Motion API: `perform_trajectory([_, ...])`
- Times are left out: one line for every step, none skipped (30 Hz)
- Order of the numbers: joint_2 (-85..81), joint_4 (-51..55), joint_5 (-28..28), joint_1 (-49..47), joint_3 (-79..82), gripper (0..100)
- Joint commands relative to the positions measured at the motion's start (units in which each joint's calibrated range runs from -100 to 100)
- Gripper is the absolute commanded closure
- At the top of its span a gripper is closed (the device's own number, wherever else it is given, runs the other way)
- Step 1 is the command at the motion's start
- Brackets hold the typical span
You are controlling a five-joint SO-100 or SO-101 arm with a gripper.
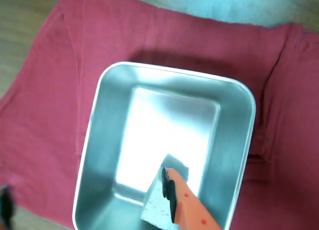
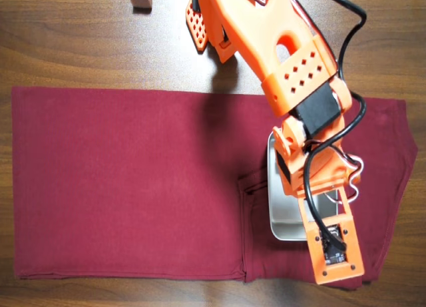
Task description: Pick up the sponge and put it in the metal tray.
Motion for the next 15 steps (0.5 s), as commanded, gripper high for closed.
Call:
perform_trajectory([-0.11, -0.02, -0.34, -0.27, -0.67, 58])
perform_trajectory([-0.11, -0.02, -0.34, -0.27, -0.67, 57])
perform_trajectory([-0.11, -0.02, -0.29, -0.18, -0.67, 55])
perform_trajectory([-0.11, -0.3, -0.24, -0.18, -0.67, 54])
perform_trajectory([-0.11, -0.76, -0.2, -0.18, -0.58, 54])
perform_trajectory([-0.02, -0.94, -0.15, -0.18, -0.4, 53])
perform_trajectory([-0.02, -1.03, -0.1, -0.27, -0.4, 53])
perform_trajectory([0.07, -1.22, 0.05, -0.27, -0.4, 53])
perform_trajectory([0.07, -1.4, 0.1, -0.27, -0.4, 53])
perform_trajectory([0.15, -1.4, 0.15, -0.27, -0.4, 53])
perform_trajectory([0.15, -1.4, 0.2, -0.27, -0.4, 53])
perform_trajectory([0.24, -1.68, 0.29, -0.27, -0.31, 53])
perform_trajectory([0.07, -2.05, 0.49, -0.27, -0.31, 53])
perform_trajectory([-0.47, -2.42, 0.83, 0.11, -0.31, 53])
perform_trajectory([-1.35, -3.16, 1.56, 1.26, -0.31, 54])
